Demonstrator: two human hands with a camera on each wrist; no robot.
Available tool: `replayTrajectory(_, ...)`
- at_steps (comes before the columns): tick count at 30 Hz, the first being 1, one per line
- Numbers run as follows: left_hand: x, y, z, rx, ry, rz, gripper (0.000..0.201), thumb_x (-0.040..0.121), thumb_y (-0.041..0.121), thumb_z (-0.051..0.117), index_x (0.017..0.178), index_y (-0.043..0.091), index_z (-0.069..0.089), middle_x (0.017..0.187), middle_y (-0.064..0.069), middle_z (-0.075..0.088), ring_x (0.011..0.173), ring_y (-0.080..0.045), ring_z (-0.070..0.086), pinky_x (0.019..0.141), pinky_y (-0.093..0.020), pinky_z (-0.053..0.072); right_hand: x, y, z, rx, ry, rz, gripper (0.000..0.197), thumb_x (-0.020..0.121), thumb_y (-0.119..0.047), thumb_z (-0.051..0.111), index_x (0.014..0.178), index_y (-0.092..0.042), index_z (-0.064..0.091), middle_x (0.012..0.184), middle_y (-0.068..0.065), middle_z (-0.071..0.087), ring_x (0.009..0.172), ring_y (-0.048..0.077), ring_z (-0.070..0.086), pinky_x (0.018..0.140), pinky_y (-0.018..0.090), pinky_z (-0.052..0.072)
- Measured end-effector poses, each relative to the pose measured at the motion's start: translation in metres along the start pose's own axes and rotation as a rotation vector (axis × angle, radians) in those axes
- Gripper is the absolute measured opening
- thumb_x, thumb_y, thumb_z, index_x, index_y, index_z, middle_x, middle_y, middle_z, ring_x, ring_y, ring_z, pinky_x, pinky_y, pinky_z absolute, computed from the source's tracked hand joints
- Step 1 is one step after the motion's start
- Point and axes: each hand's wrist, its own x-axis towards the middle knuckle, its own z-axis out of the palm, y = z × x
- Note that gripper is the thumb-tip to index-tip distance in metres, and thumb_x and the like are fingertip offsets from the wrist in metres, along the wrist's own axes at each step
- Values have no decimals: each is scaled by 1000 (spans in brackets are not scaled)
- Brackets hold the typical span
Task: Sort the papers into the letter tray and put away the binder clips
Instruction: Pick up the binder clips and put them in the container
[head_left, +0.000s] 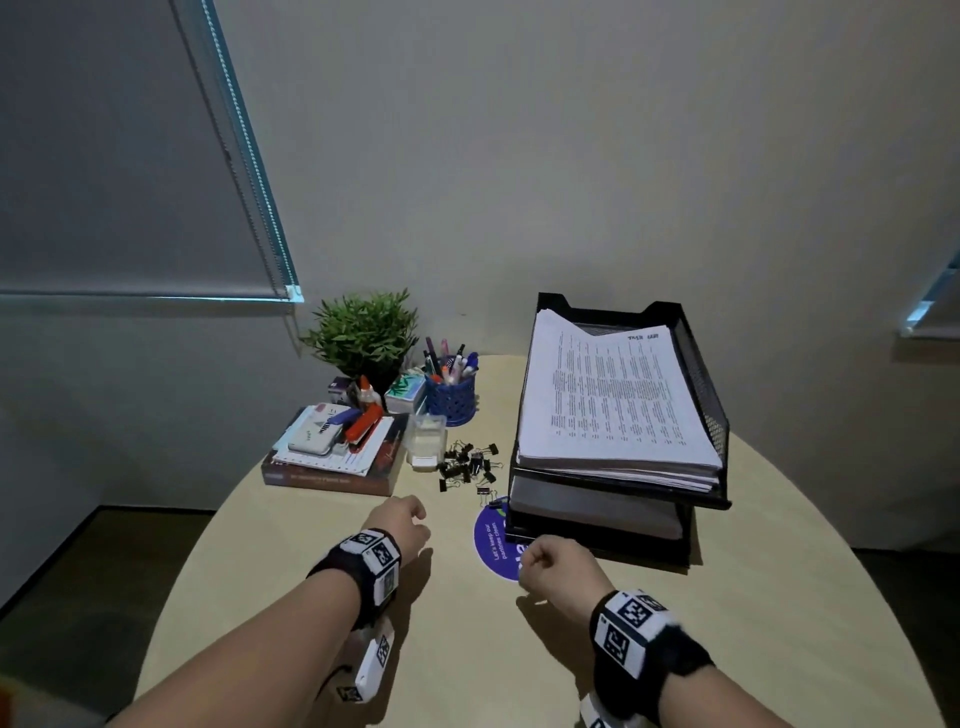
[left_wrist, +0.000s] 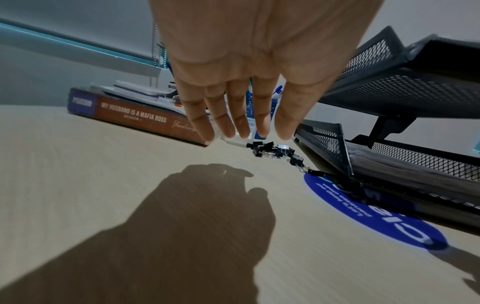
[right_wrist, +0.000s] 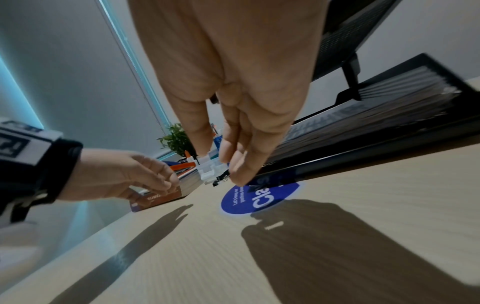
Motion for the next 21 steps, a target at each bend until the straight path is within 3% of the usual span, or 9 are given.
replayTrajectory(4, 26, -7, -9, -8, -85, 57, 34, 86, 24, 59, 118, 12, 56, 125, -9, 57, 111, -23, 57, 93, -31, 48, 27, -14, 27, -164, 25, 13, 8, 83, -17, 60, 81, -18, 52, 81, 0, 53, 78, 17, 50, 70, 25, 39)
replayTrajectory(9, 56, -19, -15, -54, -132, 137, 37, 86, 17, 60, 121, 9, 55, 124, -6, 60, 113, -20, 58, 94, -28, 48, 53, -30, 59, -302, 46, 84, 18, 84, -19, 58, 83, -11, 42, 84, 4, 44, 77, 20, 42, 60, 27, 31)
replayTrajectory(13, 71, -13, -10, -42, -130, 297, 33, 85, 13, 59, 117, 8, 58, 123, -9, 59, 110, -20, 60, 94, -29, 48, 74, -44, 71, -438, 36, 154, 11, 89, -15, 51, 95, -12, 42, 116, 13, 53, 100, 25, 54, 74, 24, 35)
replayTrajectory(15, 77, -7, -7, 42, -122, 373, 33, 86, 14, 57, 119, 10, 57, 124, -10, 55, 110, -24, 57, 94, -32, 47, 83, -52, 75, -473, 65, 166, 17, 89, -12, 48, 105, -7, 50, 122, 14, 54, 110, 28, 55, 80, 27, 41)
replayTrajectory(18, 84, -2, -1, 211, -135, 436, 38, 90, 17, 52, 127, 15, 52, 127, -9, 49, 115, -29, 53, 95, -35, 45, 98, -61, 78, -489, 130, 194, 32, 90, -9, 47, 121, -3, 47, 130, 14, 47, 116, 28, 53, 90, 30, 43)
replayTrajectory(21, 89, 2, 1, 324, -140, 462, 28, 89, 12, 50, 117, 10, 56, 118, -13, 53, 110, -33, 54, 87, -36, 46, 111, -65, 76, -542, 163, 240, 36, 92, -7, 46, 127, -3, 43, 134, 14, 44, 120, 29, 51, 94, 31, 42)
